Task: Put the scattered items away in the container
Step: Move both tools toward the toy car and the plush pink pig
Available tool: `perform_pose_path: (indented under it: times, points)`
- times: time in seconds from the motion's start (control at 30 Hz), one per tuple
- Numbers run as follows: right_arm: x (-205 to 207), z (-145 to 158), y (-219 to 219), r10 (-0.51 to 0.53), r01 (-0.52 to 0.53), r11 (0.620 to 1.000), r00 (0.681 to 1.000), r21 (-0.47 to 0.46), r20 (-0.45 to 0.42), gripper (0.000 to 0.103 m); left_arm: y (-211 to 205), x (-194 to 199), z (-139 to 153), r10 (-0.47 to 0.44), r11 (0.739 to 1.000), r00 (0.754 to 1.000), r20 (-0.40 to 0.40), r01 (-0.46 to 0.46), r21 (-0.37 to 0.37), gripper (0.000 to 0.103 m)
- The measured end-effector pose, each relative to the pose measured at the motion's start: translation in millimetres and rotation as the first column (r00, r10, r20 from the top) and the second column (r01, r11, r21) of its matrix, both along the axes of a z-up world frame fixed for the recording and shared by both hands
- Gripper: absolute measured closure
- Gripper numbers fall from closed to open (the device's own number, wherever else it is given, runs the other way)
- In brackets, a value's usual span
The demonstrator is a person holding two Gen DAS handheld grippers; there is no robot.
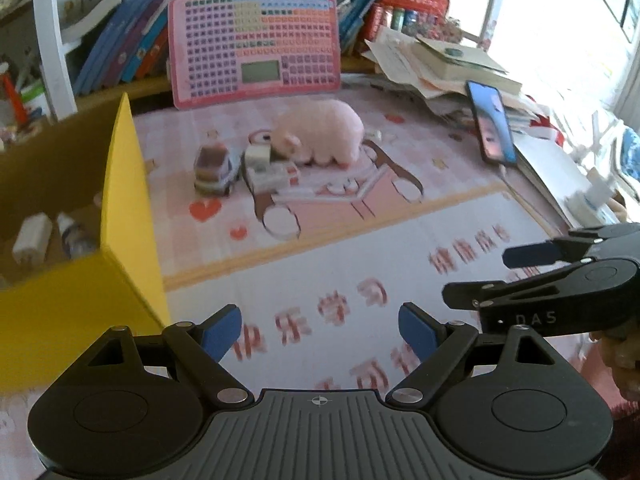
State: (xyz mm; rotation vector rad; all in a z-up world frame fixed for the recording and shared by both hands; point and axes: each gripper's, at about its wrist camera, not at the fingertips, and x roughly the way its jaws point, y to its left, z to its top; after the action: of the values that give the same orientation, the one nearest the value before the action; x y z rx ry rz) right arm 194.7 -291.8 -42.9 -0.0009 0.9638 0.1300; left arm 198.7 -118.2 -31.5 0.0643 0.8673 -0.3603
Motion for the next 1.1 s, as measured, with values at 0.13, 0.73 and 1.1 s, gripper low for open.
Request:
perform_pose_path:
  times: [0.13, 0.73, 1.1]
  points:
    - [24.0, -1.5, -12.7, 0.016, -0.016, 1.000, 1.000, 0.023, 0.007, 0.026, -8.5, 22.4, 8.3, 0.055, 0.998, 0.998, 0.022, -0.055, 0.019, 0.015]
    - [152.7, 2.1, -21.0, 0.095, -0.107, 0.990, 0.988, 0.089, 0.123, 0.018, -11.1, 138.1, 7.5, 0.257, 0.957, 0.965, 0.057, -0.262, 0.123, 0.016]
    - [205.5, -22.7, -5.2, 0.127, -0.140, 0.983, 0.985, 0.116, 0.113, 0.016, -6.5, 194.5, -22.8, 0.332, 0.928, 0.943, 0.004, -0.328, 0.176, 0.023]
